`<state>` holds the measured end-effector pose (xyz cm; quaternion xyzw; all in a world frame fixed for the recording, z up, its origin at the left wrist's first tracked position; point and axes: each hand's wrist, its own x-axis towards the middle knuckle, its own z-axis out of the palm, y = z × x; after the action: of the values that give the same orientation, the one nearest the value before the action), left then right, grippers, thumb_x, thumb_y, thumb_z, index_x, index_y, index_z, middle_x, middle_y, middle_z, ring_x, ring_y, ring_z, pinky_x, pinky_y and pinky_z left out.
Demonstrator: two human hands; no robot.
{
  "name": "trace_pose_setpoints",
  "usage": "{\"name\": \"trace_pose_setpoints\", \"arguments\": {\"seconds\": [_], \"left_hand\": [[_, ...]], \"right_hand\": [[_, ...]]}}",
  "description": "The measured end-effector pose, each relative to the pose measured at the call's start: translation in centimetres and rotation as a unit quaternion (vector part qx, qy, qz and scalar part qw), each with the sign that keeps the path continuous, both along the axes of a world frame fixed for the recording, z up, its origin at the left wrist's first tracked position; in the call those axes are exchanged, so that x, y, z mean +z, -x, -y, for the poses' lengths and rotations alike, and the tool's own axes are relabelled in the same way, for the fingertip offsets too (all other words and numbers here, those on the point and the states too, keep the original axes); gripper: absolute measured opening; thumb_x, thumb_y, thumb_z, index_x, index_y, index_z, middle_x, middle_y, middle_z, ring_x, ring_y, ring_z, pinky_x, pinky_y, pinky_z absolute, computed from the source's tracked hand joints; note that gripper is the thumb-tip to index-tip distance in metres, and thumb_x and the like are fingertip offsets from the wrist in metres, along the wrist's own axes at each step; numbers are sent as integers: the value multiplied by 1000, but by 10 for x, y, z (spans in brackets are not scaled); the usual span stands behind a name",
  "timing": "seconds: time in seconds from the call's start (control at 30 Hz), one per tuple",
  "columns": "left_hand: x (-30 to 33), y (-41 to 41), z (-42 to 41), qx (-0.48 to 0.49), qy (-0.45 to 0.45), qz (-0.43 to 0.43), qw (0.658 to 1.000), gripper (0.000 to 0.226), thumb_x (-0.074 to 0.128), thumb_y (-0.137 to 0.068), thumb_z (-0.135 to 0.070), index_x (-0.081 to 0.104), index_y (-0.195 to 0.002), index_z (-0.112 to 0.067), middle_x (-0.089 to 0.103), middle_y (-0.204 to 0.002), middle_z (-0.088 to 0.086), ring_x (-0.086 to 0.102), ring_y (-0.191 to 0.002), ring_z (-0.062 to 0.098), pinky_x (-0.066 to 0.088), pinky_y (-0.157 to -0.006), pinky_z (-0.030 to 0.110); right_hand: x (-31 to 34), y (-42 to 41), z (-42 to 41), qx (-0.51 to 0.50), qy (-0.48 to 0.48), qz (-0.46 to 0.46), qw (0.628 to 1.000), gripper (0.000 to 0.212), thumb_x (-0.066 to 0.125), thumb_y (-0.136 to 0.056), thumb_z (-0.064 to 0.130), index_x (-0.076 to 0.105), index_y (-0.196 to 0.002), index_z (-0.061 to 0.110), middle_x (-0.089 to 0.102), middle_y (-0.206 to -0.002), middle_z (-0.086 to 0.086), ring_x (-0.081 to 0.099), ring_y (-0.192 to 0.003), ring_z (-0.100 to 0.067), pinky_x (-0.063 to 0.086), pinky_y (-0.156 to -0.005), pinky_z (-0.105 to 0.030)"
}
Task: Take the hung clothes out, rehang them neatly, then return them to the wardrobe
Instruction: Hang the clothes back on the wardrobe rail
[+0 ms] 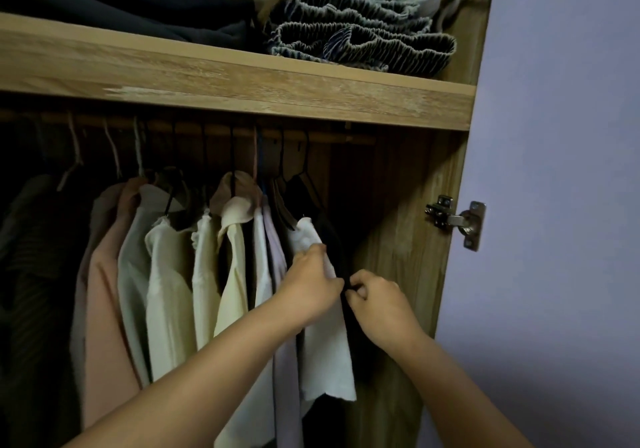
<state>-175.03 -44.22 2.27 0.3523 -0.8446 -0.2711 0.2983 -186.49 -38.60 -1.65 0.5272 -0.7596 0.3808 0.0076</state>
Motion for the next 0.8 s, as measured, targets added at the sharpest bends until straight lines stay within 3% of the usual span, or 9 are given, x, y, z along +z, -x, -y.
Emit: {"name": "trace_pose_setpoints", "arguments": {"seconds": [0.13,0.27,0.37,0.57,0.67,0.8], "left_hand": [[-15,-22,-27,-16,3,3,1000,54,53,-91,-19,31,-140,-18,38,-138,8,48,-120,22,39,-88,24],[-36,-41,-59,11,35,45,998,53,52,-92,-20,31,-140,-17,43,-133,10,52,-113,21,39,-88,22],[-58,-57,-90,29,31,81,996,53,52,-93,-23,31,-141,-17,37,-140,6,46,-122,20,37,-95,23],[-93,-92,-148,37,24,168,985,44,50,-93,-27,38,-134,-16,45,-126,8,54,-107,22,42,-83,26],[-103,-106,-168,36,30,206,977,40,48,-94,-29,41,-131,-16,47,-128,7,53,-110,21,44,-85,26],[-111,-118,-187,3,43,243,969,39,47,-95,-31,45,-132,-18,49,-129,5,53,-113,18,43,-88,22]], "right_hand": [[-10,-11,-34,24,-47,-14,999,30,48,-95,27,53,-124,21,64,-101,-2,61,-88,-17,50,-75,-29],[-24,-27,-78,51,-95,-43,993,33,47,-96,27,50,-128,21,55,-124,-1,55,-109,-16,47,-89,-28],[-37,-40,-114,74,-125,-68,987,33,46,-97,27,49,-129,20,51,-127,-3,51,-113,-18,45,-93,-28],[-58,-68,-171,111,-165,-95,975,36,46,-97,26,47,-132,19,45,-133,-4,45,-119,-20,41,-96,-29],[-64,-79,-194,119,-168,-86,975,37,46,-97,26,47,-133,21,45,-134,-3,43,-121,-19,39,-97,-29],[-72,-89,-224,118,-189,-73,972,36,46,-97,25,48,-132,21,49,-131,-1,48,-116,-18,40,-89,-24]]}}
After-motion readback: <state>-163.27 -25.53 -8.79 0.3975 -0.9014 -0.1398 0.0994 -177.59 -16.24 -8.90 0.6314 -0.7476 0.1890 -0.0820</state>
